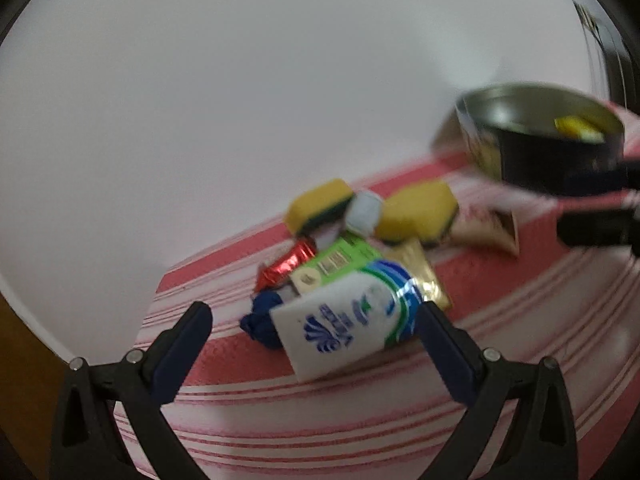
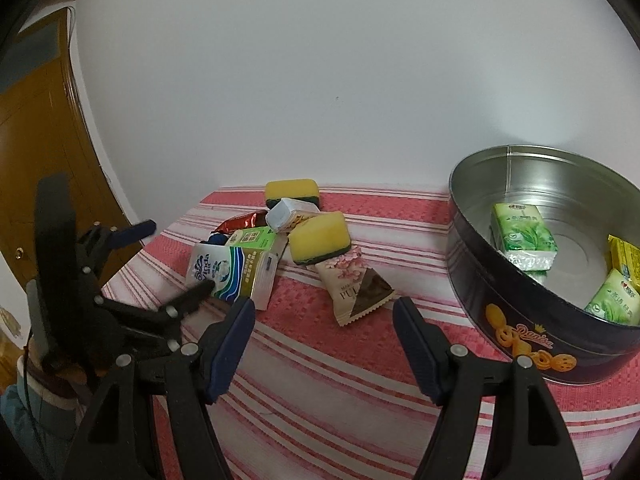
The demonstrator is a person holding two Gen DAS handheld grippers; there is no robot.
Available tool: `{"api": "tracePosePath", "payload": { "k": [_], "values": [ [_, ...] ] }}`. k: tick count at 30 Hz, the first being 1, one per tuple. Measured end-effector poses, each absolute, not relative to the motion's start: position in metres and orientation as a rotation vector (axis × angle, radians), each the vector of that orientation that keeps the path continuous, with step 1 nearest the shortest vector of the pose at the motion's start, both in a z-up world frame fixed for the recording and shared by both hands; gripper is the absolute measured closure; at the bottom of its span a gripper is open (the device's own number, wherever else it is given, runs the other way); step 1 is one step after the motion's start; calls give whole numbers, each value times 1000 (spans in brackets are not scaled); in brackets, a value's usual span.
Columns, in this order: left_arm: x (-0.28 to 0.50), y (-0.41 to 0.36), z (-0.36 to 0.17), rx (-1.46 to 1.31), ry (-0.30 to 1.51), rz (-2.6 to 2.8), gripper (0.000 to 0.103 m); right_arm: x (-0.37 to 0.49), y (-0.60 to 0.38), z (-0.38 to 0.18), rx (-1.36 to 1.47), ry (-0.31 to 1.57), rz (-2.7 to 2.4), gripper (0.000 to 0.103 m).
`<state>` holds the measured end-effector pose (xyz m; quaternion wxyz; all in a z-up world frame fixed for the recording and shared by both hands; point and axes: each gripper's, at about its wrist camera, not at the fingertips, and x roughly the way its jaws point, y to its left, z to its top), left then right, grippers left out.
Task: Organize objects
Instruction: 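Move both grippers back to the pile and position over the Vinda pack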
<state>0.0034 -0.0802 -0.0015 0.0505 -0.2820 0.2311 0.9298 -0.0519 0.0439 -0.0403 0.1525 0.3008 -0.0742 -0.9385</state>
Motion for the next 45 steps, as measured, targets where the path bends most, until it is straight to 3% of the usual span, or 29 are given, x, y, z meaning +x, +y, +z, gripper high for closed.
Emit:
{"api": "tracePosePath", "payload": {
  "k": [4,7,12,17,22,25,27,29,32,42,45],
  "values": [
    [-8,-83,-4,-957,530,2790,0,-53,42,-41,871,-201,-2685,30],
    [-5,-80,-4,-916,508,2798,0,-52,43,-42,871,-203,-2683,30],
    [-1,-65,-7,-777,735,2720,0,-54,45,-43,890,-231,-2677,30],
    [-27,-76,-25,-926,847,2498,5,-55,49,-43,904,-252,-2682,30],
    [-33,-66,-25,-887,1067,2286,6,-57,48,-44,913,-247,-2676,30],
    [-41,-62,-24,-900,1107,2215,5,-57,48,-44,915,-250,-2676,30],
    [-50,-66,-23,-942,1039,2211,9,-57,48,-44,917,-253,-2673,30],
    [-56,-75,-20,-1004,891,2203,26,-57,49,-44,914,-254,-2677,30],
    [-55,-87,-21,-1027,716,2254,40,-56,50,-44,907,-258,-2682,30],
    [-33,-93,-21,-1202,383,2561,43,-61,55,-45,920,-265,-2699,29],
    [-35,-104,-23,-1289,288,2609,29,-63,54,-47,934,-269,-2692,30]
  ]
}}
